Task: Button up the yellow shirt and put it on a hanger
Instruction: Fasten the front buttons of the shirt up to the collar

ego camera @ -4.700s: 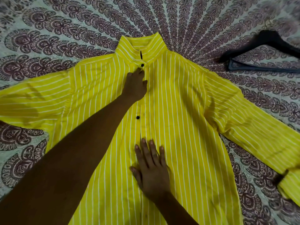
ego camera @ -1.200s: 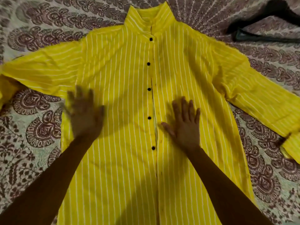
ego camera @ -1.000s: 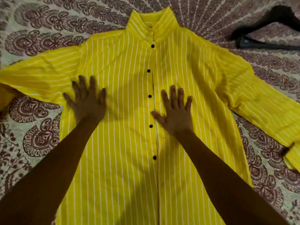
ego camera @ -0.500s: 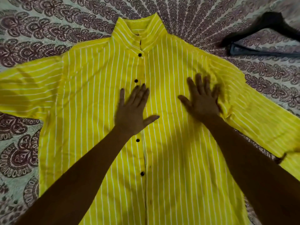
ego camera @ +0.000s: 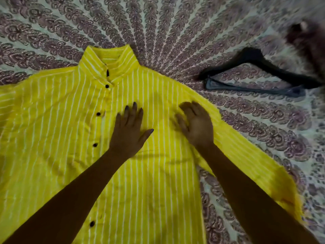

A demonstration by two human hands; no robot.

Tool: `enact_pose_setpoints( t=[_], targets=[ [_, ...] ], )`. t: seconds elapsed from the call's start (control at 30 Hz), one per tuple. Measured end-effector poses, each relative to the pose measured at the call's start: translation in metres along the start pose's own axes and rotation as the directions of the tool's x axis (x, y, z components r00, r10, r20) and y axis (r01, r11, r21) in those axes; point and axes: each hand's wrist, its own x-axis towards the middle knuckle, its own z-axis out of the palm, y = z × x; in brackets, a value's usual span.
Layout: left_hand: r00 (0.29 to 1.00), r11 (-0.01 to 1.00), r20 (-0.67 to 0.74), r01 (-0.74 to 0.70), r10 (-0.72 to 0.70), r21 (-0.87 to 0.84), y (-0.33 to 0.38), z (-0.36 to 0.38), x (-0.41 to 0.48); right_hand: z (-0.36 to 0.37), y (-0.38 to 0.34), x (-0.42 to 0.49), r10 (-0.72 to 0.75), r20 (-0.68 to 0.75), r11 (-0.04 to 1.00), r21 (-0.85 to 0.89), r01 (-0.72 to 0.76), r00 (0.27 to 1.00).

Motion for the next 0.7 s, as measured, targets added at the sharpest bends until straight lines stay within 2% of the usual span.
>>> enact_pose_setpoints(
  t=[0.07,0.1,0.17,0.23,0.3,0.37,0.4,0.43,0.47,0.5,0.53,0.57,0.7],
  targets=[
    [0.999,0.999,-0.023,-0.031,0.031,-0.034,0.024,0.002,0.021,-0.022,0.049,0.019,0.042,-0.103,0.996,-0.074,-0.05,0.994],
    [0.998,0.996,-0.044,-0.058,0.055,-0.063,0.036,0.002,0.032,-0.032,0.074,0.029,0.099,-0.104,0.985,-0.129,-0.112,0.99],
    [0.985,0.985,-0.115,-0.137,0.125,-0.105,0.063,0.003,0.058,-0.049,0.122,0.045,0.244,0.051,0.938,-0.267,-0.222,0.968],
    [0.973,0.963,-0.172,-0.185,0.152,-0.195,0.095,-0.001,0.083,-0.059,0.157,0.057,0.334,0.231,0.902,-0.36,-0.238,0.914],
    [0.977,0.927,-0.2,-0.145,0.078,-0.346,0.125,-0.004,0.109,-0.063,0.176,0.068,0.315,0.272,0.907,-0.368,-0.204,0.909],
    [0.981,0.828,-0.181,-0.044,-0.071,-0.559,0.149,-0.006,0.133,-0.065,0.18,0.076,0.239,0.239,0.931,-0.332,-0.153,0.941],
    [0.975,0.718,-0.128,0.043,-0.181,-0.694,0.161,-0.009,0.146,-0.067,0.18,0.079,0.197,0.213,0.946,-0.298,-0.129,0.957],
    [0.955,0.541,-0.026,0.145,-0.295,-0.829,0.168,-0.013,0.157,-0.068,0.176,0.081,0.149,0.173,0.959,-0.264,-0.1,0.974],
    [0.922,0.306,0.114,0.236,-0.369,-0.922,0.176,-0.021,0.166,-0.069,0.172,0.082,0.106,0.125,0.968,-0.24,-0.073,0.986],
    [0.888,0.062,0.248,0.294,-0.387,-0.954,0.181,-0.027,0.173,-0.07,0.164,0.084,0.069,0.085,0.975,-0.215,-0.049,0.994],
    [0.868,-0.135,0.344,0.316,-0.359,-0.939,0.185,-0.031,0.177,-0.072,0.153,0.085,0.044,0.061,0.983,-0.18,-0.033,0.997],
    [0.868,-0.233,0.369,0.304,-0.332,-0.924,0.187,-0.038,0.18,-0.073,0.142,0.086,0.012,0.034,0.991,-0.133,-0.007,0.999],
    [0.885,-0.373,0.297,0.155,-0.359,-0.915,0.176,-0.055,0.178,-0.079,0.1,0.084,-0.223,-0.016,0.969,-0.109,0.22,0.975]
  ],
)
